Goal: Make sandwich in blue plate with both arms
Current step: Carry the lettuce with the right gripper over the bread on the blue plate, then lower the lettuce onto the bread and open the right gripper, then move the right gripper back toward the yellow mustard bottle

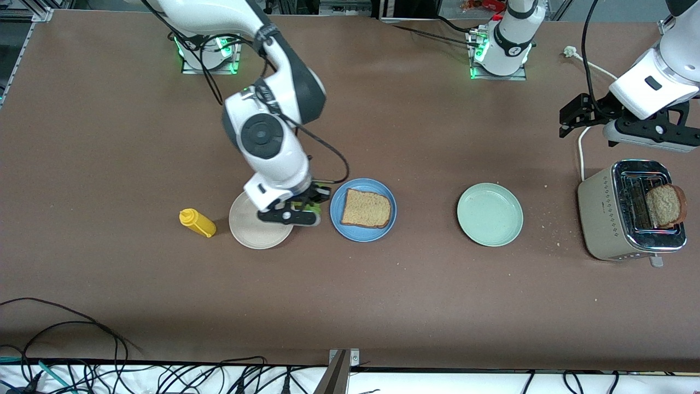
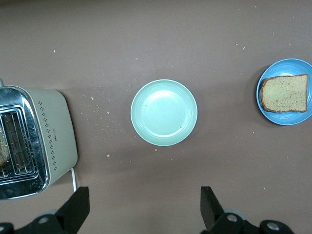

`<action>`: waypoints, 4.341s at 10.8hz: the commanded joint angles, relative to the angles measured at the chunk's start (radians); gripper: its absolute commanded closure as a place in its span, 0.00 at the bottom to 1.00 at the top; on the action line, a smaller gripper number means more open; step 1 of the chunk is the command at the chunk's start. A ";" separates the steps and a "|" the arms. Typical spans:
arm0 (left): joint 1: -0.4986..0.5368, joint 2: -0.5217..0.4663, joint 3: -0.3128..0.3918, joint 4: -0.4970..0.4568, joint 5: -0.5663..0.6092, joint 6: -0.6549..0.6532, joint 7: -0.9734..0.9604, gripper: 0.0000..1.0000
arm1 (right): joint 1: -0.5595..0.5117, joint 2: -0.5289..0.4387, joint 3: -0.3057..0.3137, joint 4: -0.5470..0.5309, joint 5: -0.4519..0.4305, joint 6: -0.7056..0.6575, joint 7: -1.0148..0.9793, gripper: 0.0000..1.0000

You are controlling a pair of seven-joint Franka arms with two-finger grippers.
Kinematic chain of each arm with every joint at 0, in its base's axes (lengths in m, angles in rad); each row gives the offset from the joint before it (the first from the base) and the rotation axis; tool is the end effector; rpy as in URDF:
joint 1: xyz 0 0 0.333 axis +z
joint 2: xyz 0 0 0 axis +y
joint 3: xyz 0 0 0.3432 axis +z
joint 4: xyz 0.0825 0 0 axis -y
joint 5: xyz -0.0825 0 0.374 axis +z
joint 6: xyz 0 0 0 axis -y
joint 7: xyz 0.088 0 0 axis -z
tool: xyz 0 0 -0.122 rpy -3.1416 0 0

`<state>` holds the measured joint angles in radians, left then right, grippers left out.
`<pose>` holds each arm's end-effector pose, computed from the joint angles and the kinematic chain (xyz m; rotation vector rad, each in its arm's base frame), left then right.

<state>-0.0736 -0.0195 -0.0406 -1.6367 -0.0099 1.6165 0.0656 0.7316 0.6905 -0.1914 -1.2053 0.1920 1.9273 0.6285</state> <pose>0.5375 -0.0630 0.6207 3.1199 -0.2805 -0.0015 0.6172 0.4350 0.3905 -3.0630 0.1624 -0.0033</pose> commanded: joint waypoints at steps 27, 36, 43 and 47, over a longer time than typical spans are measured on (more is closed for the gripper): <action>0.008 0.000 -0.007 0.017 0.005 -0.020 -0.006 0.00 | 0.126 0.173 -0.025 0.079 -0.042 0.281 0.311 0.00; 0.008 0.000 -0.007 0.017 0.011 -0.021 -0.004 0.00 | -0.167 -0.248 0.056 -0.187 -0.025 -0.074 -0.220 0.00; 0.009 0.000 -0.005 0.017 0.011 -0.021 -0.003 0.00 | -0.480 -0.416 0.093 -0.313 -0.046 -0.197 -0.711 0.00; 0.009 0.000 -0.005 0.017 0.011 -0.021 -0.003 0.00 | -0.638 -0.407 0.125 -0.313 -0.072 -0.214 -0.982 0.00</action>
<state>-0.0698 -0.0195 -0.0408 -1.6367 -0.0099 1.6120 0.0655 0.1752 0.3030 -0.1147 -1.4821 0.1382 1.7153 -0.2173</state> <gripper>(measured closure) 0.000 0.000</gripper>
